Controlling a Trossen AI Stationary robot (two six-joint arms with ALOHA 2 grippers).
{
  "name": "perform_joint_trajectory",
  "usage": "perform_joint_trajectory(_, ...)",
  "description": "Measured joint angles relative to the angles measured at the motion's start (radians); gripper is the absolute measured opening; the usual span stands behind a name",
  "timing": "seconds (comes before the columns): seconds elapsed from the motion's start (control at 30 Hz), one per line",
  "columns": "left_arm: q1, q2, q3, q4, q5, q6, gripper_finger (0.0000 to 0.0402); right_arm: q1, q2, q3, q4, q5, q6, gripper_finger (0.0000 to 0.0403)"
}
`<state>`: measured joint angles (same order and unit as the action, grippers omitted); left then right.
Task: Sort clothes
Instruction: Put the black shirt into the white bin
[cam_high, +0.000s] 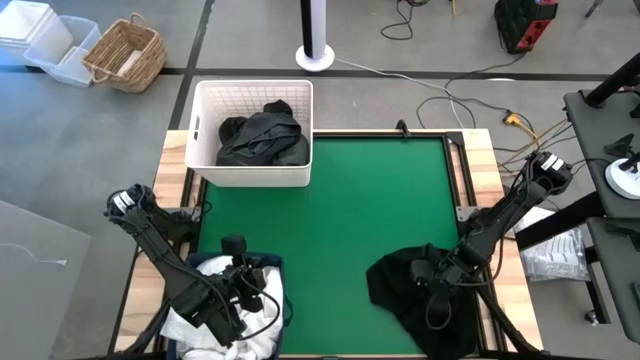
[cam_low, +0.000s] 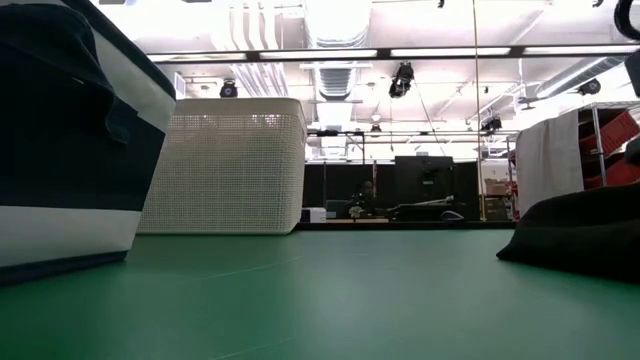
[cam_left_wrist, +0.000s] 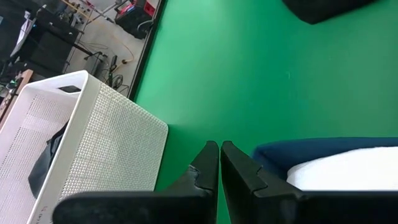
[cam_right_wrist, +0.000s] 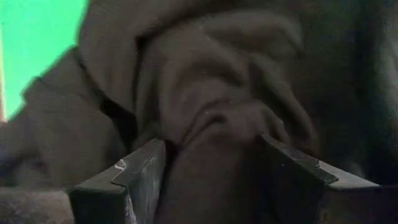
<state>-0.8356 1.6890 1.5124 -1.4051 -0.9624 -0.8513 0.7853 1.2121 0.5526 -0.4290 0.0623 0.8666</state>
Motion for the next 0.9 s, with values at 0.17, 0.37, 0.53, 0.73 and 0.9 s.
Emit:
perform_joint_trajectory(0.17,0.0,0.0,0.0,0.006,-0.024,0.0,0.0,-0.003,0.0,-0.022,0.0,0.023,0.004,0.0198)
perform_joint_trajectory(0.37,0.0,0.0,0.0,0.008,-0.054,0.002,0.0,-0.005,0.0,-0.023,-0.001,0.043,-0.016,0.0072)
perform_joint_trajectory(0.53,0.001,0.0,0.0,0.025,-0.088,0.005,0.0,-0.005,0.0,-0.017,-0.004,0.053,-0.049,0.0016)
perform_joint_trajectory(0.73,0.002,0.0,0.0,0.113,-0.087,0.091,0.0,-0.005,-0.008,0.037,-0.006,0.164,-0.135,0.0011)
perform_joint_trajectory(0.9,0.002,0.0,0.0,0.267,-0.076,0.276,0.0,-0.005,-0.047,0.13,-0.004,0.304,-0.277,0.001)
